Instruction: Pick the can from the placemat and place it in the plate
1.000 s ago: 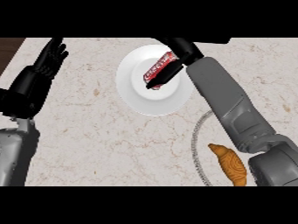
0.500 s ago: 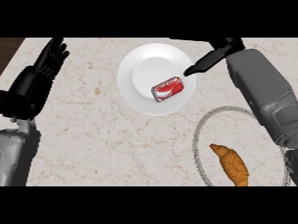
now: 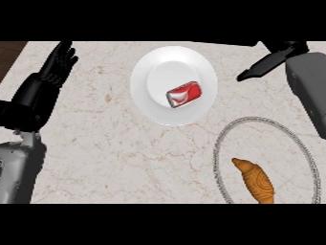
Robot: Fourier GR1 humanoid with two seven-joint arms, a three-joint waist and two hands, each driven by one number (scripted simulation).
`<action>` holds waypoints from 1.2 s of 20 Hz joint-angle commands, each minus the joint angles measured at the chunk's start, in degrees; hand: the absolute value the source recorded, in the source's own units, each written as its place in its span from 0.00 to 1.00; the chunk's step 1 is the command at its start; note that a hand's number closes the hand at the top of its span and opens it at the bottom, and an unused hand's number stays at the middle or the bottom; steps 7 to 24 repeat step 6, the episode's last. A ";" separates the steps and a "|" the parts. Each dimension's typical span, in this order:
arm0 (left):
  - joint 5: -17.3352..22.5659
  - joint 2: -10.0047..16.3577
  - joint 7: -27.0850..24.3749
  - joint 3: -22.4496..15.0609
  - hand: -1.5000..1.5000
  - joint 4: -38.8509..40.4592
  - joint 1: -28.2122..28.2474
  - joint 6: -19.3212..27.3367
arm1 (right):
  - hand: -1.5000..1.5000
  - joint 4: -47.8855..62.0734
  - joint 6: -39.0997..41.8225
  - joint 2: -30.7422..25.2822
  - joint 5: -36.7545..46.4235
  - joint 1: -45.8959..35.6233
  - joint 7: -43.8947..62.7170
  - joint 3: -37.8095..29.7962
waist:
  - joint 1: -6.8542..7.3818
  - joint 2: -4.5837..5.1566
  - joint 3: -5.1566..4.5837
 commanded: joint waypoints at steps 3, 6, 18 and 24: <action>-0.11 -0.36 -0.25 -0.95 0.50 -1.17 0.47 -0.52 | 0.00 -0.68 3.66 -4.42 0.47 0.49 -2.81 0.21 | 1.43 0.49 0.10; -0.25 -0.81 1.31 -0.51 0.50 -0.74 -1.71 0.78 | 0.00 -1.71 2.02 -5.19 1.03 2.09 -5.20 0.64 | 0.79 0.65 0.19; -0.25 -0.81 1.31 -0.51 0.50 -0.74 -1.71 0.78 | 0.00 -1.71 2.02 -5.19 1.03 2.09 -5.20 0.64 | 0.79 0.65 0.19; -0.25 -0.81 1.31 -0.51 0.50 -0.74 -1.71 0.78 | 0.00 -1.71 2.02 -5.19 1.03 2.09 -5.20 0.64 | 0.79 0.65 0.19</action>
